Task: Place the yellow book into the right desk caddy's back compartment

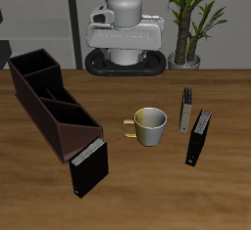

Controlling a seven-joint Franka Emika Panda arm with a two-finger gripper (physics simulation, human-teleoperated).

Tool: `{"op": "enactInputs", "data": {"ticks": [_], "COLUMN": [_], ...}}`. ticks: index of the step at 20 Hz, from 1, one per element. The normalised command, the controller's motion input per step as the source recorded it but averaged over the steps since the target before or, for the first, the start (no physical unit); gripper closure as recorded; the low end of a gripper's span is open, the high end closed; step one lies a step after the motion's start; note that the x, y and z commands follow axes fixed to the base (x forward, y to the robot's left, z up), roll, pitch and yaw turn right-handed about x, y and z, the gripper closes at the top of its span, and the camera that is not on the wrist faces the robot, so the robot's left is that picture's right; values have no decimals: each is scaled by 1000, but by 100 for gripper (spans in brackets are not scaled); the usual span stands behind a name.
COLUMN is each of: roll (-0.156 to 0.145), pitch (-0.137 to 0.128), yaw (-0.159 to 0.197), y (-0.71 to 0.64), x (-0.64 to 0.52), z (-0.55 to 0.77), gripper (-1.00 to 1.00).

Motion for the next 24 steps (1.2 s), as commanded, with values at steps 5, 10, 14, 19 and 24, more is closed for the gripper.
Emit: {"op": "enactInputs", "data": {"ticks": [5, 10, 14, 19, 24], "roll": [-23, 12, 11, 2, 7], "pitch": [-18, 9, -2, -27, -36], "yaw": [-29, -9, 8, 79, 37], "y": [488, 766, 536, 734, 372], "x": [39, -51, -116, -363, -135], "z": [-66, -280, -199, -301, -97], "gripper": [-100, -100, -100, -100, -100]}}
